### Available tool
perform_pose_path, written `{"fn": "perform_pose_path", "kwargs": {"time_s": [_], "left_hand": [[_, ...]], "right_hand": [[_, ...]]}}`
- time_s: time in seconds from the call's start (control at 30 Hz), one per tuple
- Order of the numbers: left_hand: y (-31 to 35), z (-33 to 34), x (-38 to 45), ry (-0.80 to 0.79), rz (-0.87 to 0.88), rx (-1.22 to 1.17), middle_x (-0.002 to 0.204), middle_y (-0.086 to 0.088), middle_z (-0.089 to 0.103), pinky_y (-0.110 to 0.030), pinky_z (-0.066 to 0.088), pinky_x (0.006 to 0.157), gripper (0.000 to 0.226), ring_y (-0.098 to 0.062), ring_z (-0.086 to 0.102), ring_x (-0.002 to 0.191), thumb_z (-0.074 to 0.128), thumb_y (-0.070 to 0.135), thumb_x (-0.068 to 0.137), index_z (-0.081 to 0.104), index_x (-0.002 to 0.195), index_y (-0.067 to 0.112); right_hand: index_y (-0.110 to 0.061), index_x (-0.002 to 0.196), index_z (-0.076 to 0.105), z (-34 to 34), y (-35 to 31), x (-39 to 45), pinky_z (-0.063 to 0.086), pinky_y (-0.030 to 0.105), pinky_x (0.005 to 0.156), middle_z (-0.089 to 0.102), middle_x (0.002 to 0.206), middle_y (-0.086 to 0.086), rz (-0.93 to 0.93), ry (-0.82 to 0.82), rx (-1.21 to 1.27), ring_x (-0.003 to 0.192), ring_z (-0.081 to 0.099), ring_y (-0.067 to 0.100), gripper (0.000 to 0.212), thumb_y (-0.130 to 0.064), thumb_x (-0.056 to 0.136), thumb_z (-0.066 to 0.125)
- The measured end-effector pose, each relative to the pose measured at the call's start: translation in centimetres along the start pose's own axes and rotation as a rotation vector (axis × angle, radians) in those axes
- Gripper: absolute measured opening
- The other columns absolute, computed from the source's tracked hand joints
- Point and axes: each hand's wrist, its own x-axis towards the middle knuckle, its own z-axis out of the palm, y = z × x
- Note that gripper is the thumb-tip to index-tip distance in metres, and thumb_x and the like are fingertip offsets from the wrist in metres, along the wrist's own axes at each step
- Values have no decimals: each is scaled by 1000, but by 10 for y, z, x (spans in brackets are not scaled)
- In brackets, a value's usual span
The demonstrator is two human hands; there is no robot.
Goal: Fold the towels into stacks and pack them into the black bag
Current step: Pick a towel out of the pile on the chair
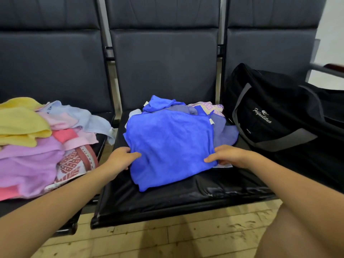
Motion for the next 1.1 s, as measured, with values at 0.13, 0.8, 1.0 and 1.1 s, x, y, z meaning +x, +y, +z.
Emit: {"fn": "perform_pose_path", "kwargs": {"time_s": [0.13, 0.8, 1.0, 1.1], "left_hand": [[1, -2, -8, -96, 86, 257, 64, -8, 48, -28, 31, 55, 35, -15, 42, 57, 70, 32, 83, 53, 65, 8], [5, -15, -28, -62, -99, -167, 92, -7, 66, -29, 47, 69, 12, -20, 62, 79, 59, 20, 92, 63, 85, 10], [-1, -9, -35, -5, 92, 814, 124, -7, 53, -35, 47, 78, 65, -26, 56, 107, 57, 41, 88, 29, 142, 17], [4, 2, -44, 94, 268, 1117, 135, -7, 36, -35, 46, 85, 80, -25, 41, 123, 53, 48, 89, 10, 151, 23]], "right_hand": [[-16, 62, 43, -1, 7, -11, 34, 14, 53, 47, 56, -10, -53, -22, -99, 52, 44, 4, 39, -21, 73, 80], [-9, 90, 70, -13, -5, -34, 53, 35, 83, 70, 98, 10, -149, 320, 328, 88, 66, 21, 4, -12, 88, 67], [-10, 115, 55, -10, 3, -23, 41, 30, 72, 58, 96, 6, -114, 424, -466, 93, 55, 24, 40, -24, 82, 72], [-15, 128, 50, -2, -11, -28, 44, 36, 89, 56, 115, 10, -203, 577, -689, 113, 51, 29, 55, -31, 81, 70]]}}
